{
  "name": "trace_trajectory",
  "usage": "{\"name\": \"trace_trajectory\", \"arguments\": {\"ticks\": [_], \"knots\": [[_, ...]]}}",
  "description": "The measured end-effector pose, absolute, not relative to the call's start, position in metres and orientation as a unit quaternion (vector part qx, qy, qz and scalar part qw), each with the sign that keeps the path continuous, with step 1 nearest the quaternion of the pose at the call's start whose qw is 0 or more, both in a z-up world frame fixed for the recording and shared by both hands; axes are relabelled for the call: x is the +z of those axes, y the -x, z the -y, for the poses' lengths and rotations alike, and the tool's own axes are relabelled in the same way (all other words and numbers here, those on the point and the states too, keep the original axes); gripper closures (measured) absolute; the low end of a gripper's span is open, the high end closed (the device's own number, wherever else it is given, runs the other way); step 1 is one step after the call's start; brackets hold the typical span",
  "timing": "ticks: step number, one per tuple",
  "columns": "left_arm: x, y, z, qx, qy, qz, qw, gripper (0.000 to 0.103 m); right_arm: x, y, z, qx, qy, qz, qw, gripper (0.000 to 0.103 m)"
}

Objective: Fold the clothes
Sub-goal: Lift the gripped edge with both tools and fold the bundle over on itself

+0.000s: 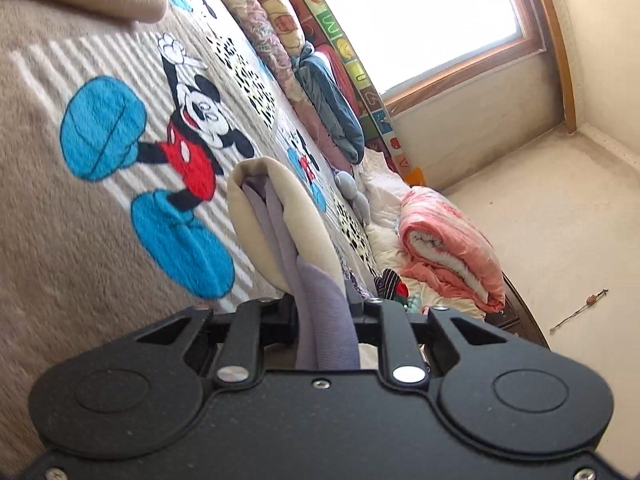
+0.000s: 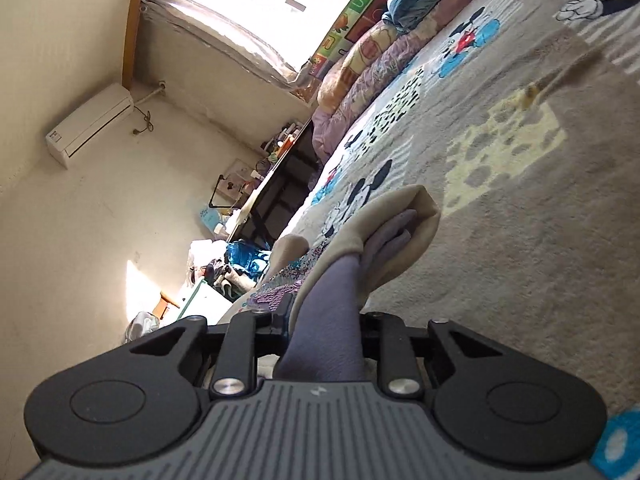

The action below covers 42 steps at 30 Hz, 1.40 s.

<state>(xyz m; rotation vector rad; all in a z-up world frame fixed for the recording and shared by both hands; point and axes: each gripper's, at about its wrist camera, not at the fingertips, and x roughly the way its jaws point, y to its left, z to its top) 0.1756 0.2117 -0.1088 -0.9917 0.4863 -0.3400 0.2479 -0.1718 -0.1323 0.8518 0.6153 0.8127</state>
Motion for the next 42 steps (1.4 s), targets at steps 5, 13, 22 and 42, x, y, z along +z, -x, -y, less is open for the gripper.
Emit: {"name": "trace_trajectory", "arguments": {"ticks": [5,13,22,42], "knots": [[-0.088,-0.205,-0.276,-0.119,0.487,-0.18,0.847,0.086,-0.099,-0.324,0.107,0.428,-0.36,-0.279,0.781,0.078],[-0.073,-0.246,-0.382,-0.045,0.518,-0.116,0.847,0.086,-0.075,-0.431,-0.027,0.502,-0.343,-0.297,0.736,0.078],[-0.068,-0.267,-0.442,0.044,0.498,-0.048,0.865,0.086,-0.081,-0.513,-0.148,0.569,-0.321,-0.328,0.682,0.078],[-0.12,-0.273,-0.468,0.246,0.426,-0.109,0.864,0.079,-0.132,-0.524,-0.221,0.518,-0.273,-0.352,0.731,0.072]]}}
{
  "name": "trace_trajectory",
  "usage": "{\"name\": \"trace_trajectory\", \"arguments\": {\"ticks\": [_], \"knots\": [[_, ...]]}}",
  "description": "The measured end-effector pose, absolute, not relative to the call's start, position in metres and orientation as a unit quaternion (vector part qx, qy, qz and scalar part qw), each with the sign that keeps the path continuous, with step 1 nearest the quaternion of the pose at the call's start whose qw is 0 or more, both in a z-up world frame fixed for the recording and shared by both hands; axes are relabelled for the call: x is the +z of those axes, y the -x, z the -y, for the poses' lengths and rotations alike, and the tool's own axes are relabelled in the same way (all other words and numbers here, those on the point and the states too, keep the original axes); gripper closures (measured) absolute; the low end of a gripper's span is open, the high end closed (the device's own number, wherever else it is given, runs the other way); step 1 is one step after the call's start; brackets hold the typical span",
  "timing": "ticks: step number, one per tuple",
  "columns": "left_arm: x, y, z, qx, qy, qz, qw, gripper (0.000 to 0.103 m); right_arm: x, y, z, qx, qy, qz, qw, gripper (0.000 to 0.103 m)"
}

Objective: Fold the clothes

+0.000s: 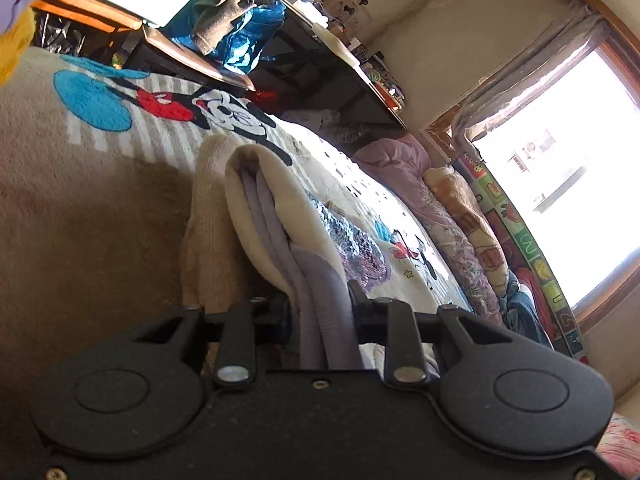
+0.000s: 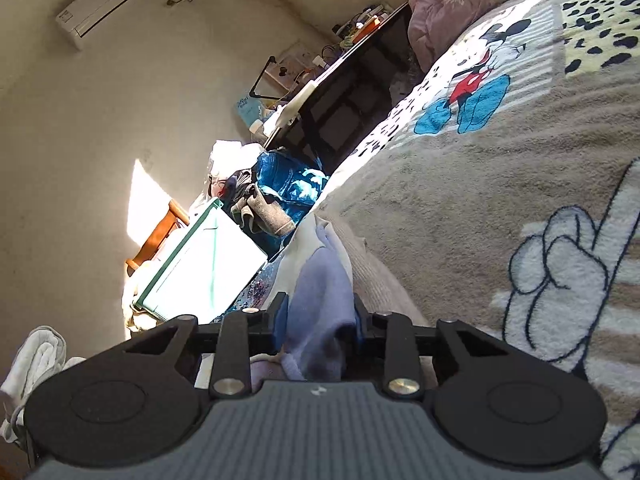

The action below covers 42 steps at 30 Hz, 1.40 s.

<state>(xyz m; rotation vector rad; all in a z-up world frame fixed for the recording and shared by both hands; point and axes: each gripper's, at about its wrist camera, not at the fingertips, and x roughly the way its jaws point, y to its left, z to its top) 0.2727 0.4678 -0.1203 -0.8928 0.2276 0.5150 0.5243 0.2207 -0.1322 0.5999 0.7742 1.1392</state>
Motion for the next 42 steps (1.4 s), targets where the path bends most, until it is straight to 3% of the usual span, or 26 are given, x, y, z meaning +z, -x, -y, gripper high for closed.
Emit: {"name": "trace_trajectory", "arguments": {"ticks": [10,13,15,20,22,24,26,28,31,33,35,37,39,40,42], "knots": [[-0.13,-0.274,-0.472,0.254,0.439,-0.113,0.855,0.078,-0.133,-0.524,-0.235,0.498,-0.244,-0.354,0.753,0.074],[-0.129,-0.274,-0.468,0.261,0.442,-0.117,0.85,0.073,-0.137,-0.526,-0.237,0.491,-0.235,-0.361,0.757,0.075],[-0.123,-0.276,-0.459,0.276,0.426,-0.124,0.852,0.063,-0.134,-0.522,-0.231,0.486,-0.239,-0.349,0.765,0.069],[-0.097,-0.284,-0.407,0.368,0.308,-0.152,0.864,0.056,-0.117,-0.503,-0.213,0.445,-0.189,-0.313,0.817,0.051],[-0.091,-0.284,-0.388,0.394,0.272,-0.155,0.864,0.055,-0.108,-0.494,-0.205,0.44,-0.162,-0.308,0.828,0.05],[-0.089,-0.281,-0.377,0.388,0.281,-0.159,0.863,0.052,-0.099,-0.484,-0.196,0.443,-0.148,-0.313,0.827,0.047],[-0.089,-0.276,-0.369,0.374,0.3,-0.167,0.862,0.042,-0.09,-0.474,-0.186,0.442,-0.139,-0.322,0.826,0.044],[-0.088,-0.269,-0.363,0.361,0.315,-0.177,0.86,0.04,-0.082,-0.463,-0.177,0.434,-0.127,-0.335,0.826,0.041],[-0.083,-0.259,-0.357,0.332,0.324,-0.198,0.863,0.033,-0.069,-0.441,-0.162,0.413,-0.106,-0.355,0.832,0.023],[-0.081,-0.249,-0.353,0.298,0.32,-0.22,0.872,0.023,-0.061,-0.427,-0.154,0.405,-0.101,-0.366,0.832,0.02],[-0.083,-0.237,-0.349,0.284,0.321,-0.241,0.871,0.021,-0.052,-0.41,-0.149,0.403,-0.096,-0.367,0.833,0.008],[-0.08,-0.224,-0.345,0.272,0.32,-0.254,0.871,0.019,-0.043,-0.393,-0.145,0.4,-0.088,-0.368,0.835,0.002],[-0.071,-0.211,-0.339,0.264,0.308,-0.258,0.877,0.012,-0.035,-0.376,-0.144,0.393,-0.072,-0.371,0.838,0.001],[-0.065,-0.206,-0.335,0.264,0.297,-0.257,0.881,0.002,-0.031,-0.367,-0.143,0.39,-0.065,-0.372,0.84,0.0],[-0.049,-0.196,-0.326,0.275,0.264,-0.263,0.886,0.0,-0.02,-0.35,-0.14,0.39,-0.059,-0.37,0.841,0.0]]}}
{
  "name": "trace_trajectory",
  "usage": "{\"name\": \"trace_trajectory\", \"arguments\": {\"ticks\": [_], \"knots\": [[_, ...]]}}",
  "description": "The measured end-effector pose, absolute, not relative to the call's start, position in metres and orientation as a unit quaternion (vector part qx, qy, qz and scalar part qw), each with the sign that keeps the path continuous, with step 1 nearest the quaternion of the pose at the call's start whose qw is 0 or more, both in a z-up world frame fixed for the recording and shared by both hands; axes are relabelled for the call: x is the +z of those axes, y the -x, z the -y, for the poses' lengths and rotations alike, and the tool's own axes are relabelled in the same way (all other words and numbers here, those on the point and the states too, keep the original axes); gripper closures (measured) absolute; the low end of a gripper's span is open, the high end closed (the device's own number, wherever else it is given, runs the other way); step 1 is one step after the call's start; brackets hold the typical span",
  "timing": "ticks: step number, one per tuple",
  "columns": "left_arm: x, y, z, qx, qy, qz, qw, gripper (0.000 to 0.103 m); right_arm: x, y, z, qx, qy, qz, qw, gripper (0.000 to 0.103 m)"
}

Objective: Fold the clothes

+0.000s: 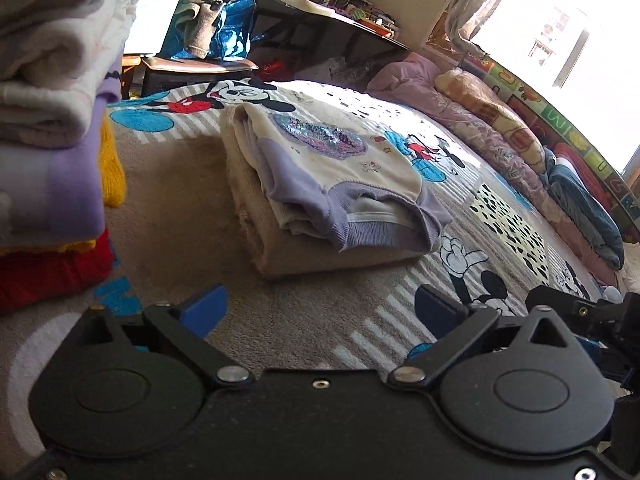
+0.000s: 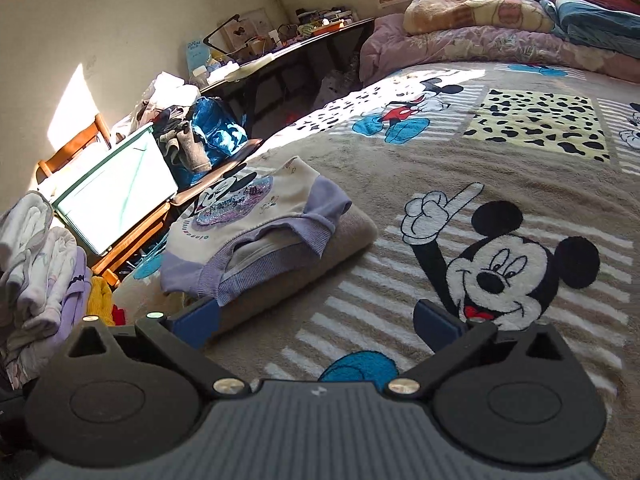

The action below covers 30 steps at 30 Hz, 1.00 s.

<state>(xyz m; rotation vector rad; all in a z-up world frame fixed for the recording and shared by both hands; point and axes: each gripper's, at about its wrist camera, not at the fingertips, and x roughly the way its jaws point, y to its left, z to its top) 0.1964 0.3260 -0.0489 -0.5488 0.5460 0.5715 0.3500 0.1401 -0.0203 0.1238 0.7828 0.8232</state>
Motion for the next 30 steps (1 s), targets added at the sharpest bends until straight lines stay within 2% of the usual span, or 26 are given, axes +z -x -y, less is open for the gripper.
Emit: {"name": "trace_trajectory", "arguments": {"ticks": [4,9,16,30], "knots": [[-0.023,-0.182,-0.318,0.29,0.22,-0.277,0.889,0.0,0.0,-0.322,-0.134,0.381,-0.046,-0.373,0.845,0.0],[0.008,-0.16,-0.303,0.293,0.153,-0.249,0.91,0.0,0.022,-0.299,-0.126,0.35,-0.004,-0.359,0.865,0.0],[0.02,-0.145,-0.311,0.275,0.168,-0.231,0.918,0.0,0.046,-0.273,-0.121,0.308,0.056,-0.338,0.888,0.0],[0.031,-0.123,-0.304,0.284,0.12,-0.234,0.922,0.0,0.056,-0.24,-0.142,0.303,0.085,-0.337,0.887,0.0]]}}
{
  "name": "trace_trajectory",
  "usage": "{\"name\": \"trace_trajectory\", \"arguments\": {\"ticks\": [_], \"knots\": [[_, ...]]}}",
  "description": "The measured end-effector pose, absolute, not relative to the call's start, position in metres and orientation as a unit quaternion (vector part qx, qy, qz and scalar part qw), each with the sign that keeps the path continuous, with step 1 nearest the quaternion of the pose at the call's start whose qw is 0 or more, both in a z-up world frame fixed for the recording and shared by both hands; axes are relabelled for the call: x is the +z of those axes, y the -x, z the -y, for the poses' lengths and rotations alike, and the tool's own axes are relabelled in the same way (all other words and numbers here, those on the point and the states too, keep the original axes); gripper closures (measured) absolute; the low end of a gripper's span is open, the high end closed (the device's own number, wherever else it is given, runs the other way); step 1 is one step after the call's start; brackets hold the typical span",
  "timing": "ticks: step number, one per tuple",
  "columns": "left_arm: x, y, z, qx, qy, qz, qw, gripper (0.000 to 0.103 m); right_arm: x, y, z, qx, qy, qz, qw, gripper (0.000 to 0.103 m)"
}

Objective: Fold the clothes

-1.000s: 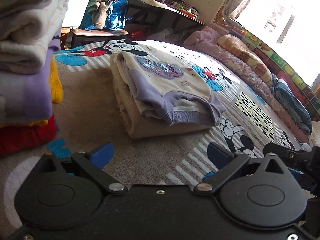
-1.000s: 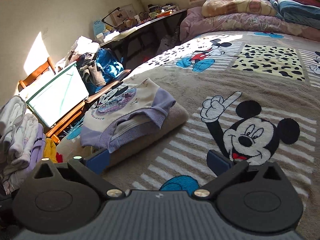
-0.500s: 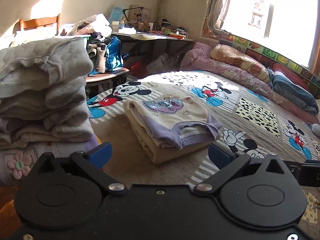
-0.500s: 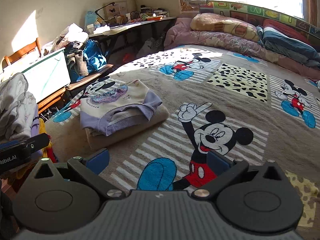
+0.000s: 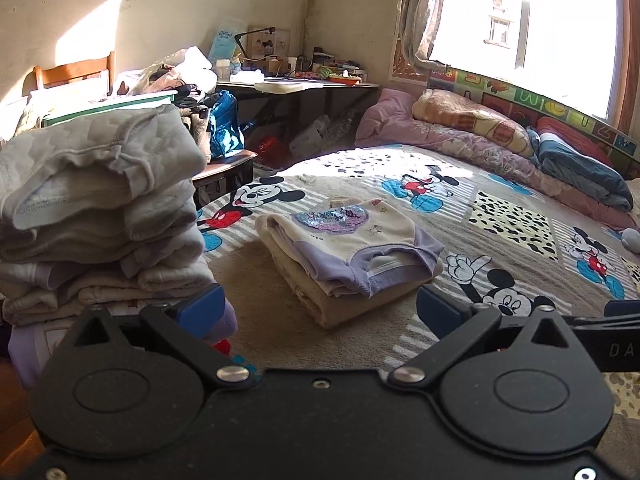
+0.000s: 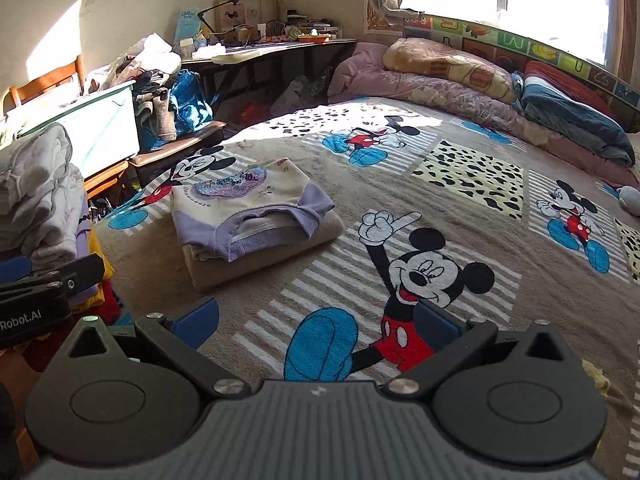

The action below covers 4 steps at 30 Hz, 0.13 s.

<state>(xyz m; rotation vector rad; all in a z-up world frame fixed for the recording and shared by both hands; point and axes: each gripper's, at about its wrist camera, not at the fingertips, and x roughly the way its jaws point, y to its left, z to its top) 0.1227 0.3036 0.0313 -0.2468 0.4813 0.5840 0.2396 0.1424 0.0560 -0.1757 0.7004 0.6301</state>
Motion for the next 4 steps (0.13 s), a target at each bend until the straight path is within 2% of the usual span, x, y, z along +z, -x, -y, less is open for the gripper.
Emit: {"name": "trace_trajectory", "arguments": {"ticks": [4], "knots": [[0.0268,-0.1189,-0.3061,0.288,0.113,-0.237,0.921,0.0,0.0549,-0.234,-0.1457,0.305,0.086,-0.344,0.884,0.0]]}}
